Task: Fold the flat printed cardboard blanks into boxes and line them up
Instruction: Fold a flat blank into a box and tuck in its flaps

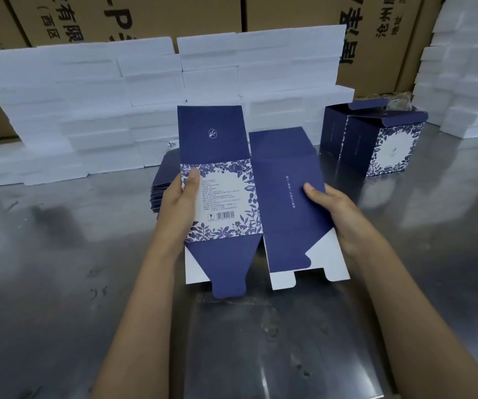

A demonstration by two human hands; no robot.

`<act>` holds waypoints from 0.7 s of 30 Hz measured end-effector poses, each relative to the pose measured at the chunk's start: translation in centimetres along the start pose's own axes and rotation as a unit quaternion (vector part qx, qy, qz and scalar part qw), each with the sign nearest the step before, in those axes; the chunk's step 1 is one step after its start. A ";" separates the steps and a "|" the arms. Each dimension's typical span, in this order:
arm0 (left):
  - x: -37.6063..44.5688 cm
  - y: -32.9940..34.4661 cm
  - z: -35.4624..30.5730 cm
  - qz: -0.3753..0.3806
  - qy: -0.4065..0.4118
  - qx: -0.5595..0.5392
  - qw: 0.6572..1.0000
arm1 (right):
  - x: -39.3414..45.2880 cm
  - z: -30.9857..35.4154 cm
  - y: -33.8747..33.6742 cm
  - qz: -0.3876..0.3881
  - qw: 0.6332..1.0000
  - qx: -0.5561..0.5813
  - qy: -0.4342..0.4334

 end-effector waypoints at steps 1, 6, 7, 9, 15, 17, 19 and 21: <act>-0.1 0.0 -0.1 -0.002 0.005 0.006 1.000 | 0.0 0.0 0.1 0.002 1.000 0.003 0.003; -0.3 0.9 0.1 0.036 -0.012 0.003 0.999 | 0.5 0.0 -0.4 -0.043 0.999 -0.009 -0.012; -0.3 1.0 0.2 0.043 -0.026 -0.011 0.999 | 0.6 -0.1 -0.5 -0.054 0.998 -0.017 -0.015; -0.3 1.1 0.5 0.053 -0.055 -0.027 0.997 | 0.7 -0.1 -0.7 -0.068 0.997 -0.027 -0.016; -0.5 0.3 0.0 0.006 0.018 0.008 1.000 | 0.7 -0.2 -1.0 -0.069 0.997 -0.027 0.000; -0.5 -0.2 -0.5 -0.038 0.041 -0.014 0.998 | 0.6 -0.8 -0.6 -0.024 0.999 -0.022 0.026; -0.5 -0.6 -1.0 -0.065 0.072 -0.011 0.995 | 0.5 -1.1 -0.2 0.004 0.999 -0.025 0.032; -0.6 -0.7 -1.1 -0.084 0.077 -0.005 0.993 | 0.5 -1.0 -0.2 -0.010 0.999 -0.031 0.021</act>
Point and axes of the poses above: each hand's wrist, its own x-axis towards the middle knuckle, its own y-axis out of the palm, z = x × y, the point moved 6 cm from there along x, towards the middle knuckle, and after that the axes turned 7 degrees about -x, right-handed, at the moved point
